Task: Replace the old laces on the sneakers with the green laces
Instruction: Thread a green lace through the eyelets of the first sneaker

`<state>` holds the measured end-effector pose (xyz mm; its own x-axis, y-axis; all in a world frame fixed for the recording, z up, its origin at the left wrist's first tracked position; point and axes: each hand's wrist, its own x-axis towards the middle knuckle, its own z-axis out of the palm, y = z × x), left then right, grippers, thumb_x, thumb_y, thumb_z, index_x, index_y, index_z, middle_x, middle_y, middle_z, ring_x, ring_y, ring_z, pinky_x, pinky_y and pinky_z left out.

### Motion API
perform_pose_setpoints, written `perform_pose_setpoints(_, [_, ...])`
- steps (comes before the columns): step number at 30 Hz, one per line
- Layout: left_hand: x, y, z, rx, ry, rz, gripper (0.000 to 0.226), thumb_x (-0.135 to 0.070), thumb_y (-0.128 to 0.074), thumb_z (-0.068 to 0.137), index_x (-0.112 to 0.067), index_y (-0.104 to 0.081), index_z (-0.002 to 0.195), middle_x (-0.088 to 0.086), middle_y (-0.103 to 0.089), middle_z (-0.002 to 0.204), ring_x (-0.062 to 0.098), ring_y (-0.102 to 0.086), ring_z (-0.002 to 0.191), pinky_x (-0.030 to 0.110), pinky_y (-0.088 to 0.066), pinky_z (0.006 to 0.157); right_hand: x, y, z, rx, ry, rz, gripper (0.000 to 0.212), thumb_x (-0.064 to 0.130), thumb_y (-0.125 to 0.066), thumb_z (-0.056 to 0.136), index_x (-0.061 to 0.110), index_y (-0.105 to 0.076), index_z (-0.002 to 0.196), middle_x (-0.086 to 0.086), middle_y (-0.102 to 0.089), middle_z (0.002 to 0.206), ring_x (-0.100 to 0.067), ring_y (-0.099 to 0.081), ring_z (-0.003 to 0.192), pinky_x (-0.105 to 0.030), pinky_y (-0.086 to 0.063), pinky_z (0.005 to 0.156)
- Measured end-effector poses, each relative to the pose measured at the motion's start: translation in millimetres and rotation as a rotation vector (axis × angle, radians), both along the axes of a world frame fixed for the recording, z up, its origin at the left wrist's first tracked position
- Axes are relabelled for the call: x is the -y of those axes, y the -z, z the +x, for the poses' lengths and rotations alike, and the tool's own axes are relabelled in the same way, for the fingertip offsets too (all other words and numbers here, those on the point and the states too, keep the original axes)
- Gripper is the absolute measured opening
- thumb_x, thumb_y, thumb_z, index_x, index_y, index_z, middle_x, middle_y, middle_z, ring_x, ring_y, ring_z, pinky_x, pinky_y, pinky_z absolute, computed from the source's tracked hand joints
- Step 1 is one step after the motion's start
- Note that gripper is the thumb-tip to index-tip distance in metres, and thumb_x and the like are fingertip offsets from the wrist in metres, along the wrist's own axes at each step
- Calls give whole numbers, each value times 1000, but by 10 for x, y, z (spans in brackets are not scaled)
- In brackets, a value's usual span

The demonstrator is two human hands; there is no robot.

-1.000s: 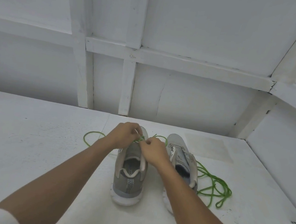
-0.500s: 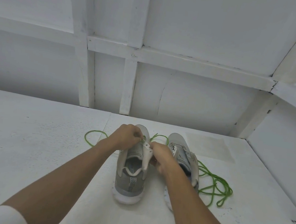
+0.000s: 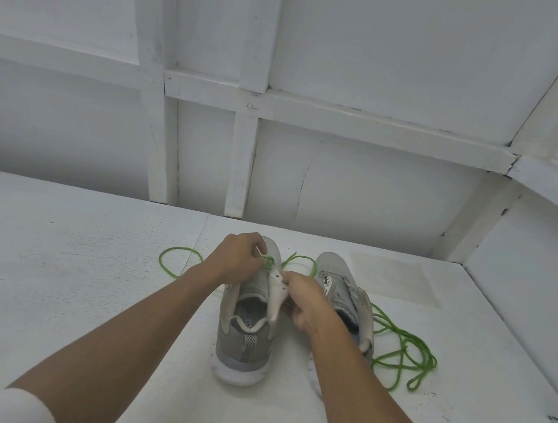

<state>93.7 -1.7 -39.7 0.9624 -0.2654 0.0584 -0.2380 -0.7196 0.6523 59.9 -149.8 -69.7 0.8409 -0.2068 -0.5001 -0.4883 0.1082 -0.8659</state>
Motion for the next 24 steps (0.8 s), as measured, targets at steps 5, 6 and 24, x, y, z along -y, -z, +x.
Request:
perform_pose_setpoints(5, [15,15,9,2,-15,4,11,-20,-61,87,-21,-61,97,-2,-66,92,17,-60,89,25,-45,71,9,28,25,-4,6,18,14,9,-47,95,8,-61,90,-16,-61,92,-28,-58,85,-37,-48,75])
perform_pose_setpoints(6, [20,6,4,5,-9,10,9,-19,-60,87,-22,-63,95,-3,-66,91,17,-60,88,25,-46,72,12,31,28,-5,5,20,15,8,-47,95,8,-61,89,-16,-60,92,-28,-57,85,-37,-48,75])
perform_pose_setpoints(24, [129,-10,-17,4,73,159,18,-20,-58,85,-26,-73,91,0,-70,100,17,-64,91,33,-55,85,17,72,47,4,-4,-18,17,7,-44,90,9,-60,87,-15,-58,89,-26,-54,81,-35,-45,66])
